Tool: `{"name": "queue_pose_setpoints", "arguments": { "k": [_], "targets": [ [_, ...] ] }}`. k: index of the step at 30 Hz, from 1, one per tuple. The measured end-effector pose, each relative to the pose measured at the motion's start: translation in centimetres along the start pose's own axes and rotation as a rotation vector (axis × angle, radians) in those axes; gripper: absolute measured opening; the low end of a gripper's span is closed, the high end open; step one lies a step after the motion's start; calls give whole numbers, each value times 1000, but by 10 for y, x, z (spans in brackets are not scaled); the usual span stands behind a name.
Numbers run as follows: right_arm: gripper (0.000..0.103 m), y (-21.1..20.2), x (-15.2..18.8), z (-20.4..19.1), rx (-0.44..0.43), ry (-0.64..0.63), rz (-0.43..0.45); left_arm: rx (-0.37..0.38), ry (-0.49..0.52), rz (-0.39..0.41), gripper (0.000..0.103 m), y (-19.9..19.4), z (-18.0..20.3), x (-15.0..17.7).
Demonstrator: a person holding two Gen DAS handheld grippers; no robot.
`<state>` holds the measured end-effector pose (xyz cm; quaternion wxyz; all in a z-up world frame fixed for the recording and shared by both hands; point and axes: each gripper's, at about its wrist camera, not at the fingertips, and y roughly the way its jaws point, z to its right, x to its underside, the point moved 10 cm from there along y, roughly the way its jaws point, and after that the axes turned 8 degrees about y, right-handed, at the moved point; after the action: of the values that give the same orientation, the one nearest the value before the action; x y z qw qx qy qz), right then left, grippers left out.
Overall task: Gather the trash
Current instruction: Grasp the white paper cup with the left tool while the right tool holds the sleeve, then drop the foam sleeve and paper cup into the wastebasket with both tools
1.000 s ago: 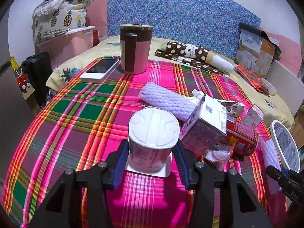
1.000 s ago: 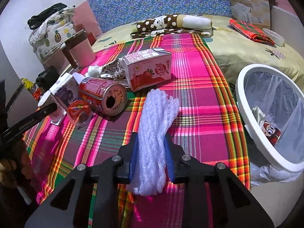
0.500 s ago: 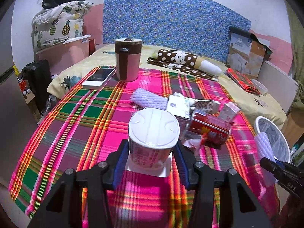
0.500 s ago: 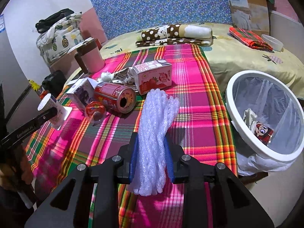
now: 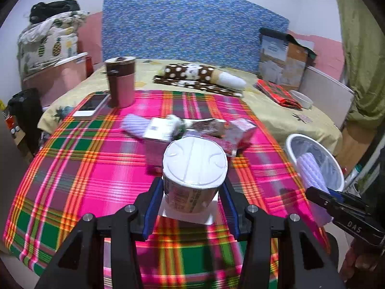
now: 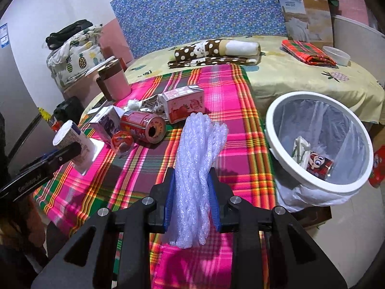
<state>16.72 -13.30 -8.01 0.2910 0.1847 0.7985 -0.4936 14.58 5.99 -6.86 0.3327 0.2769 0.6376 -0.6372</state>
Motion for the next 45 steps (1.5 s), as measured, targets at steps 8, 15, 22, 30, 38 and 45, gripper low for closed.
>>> {"name": "queue_pose_setpoints", "arguments": {
  "k": [8, 15, 22, 30, 38, 45],
  "targets": [
    [28, -10, -5, 21, 22, 28, 24, 65, 48, -7, 49, 8, 43, -5],
    [28, -18, -12, 44, 47, 54, 45, 123, 91, -11, 49, 18, 81, -15],
    [28, -25, -19, 73, 81, 92, 69, 176, 136, -10, 49, 27, 116, -25],
    [28, -31, -27, 109, 132, 138, 89, 239, 176, -13, 49, 42, 156, -36],
    [28, -35, -33, 144, 182, 180, 98, 299, 217, -15, 50, 56, 195, -46],
    [28, -31, -37, 161, 199, 191, 88, 351, 248, -36, 50, 71, 225, -49]
  ]
}}
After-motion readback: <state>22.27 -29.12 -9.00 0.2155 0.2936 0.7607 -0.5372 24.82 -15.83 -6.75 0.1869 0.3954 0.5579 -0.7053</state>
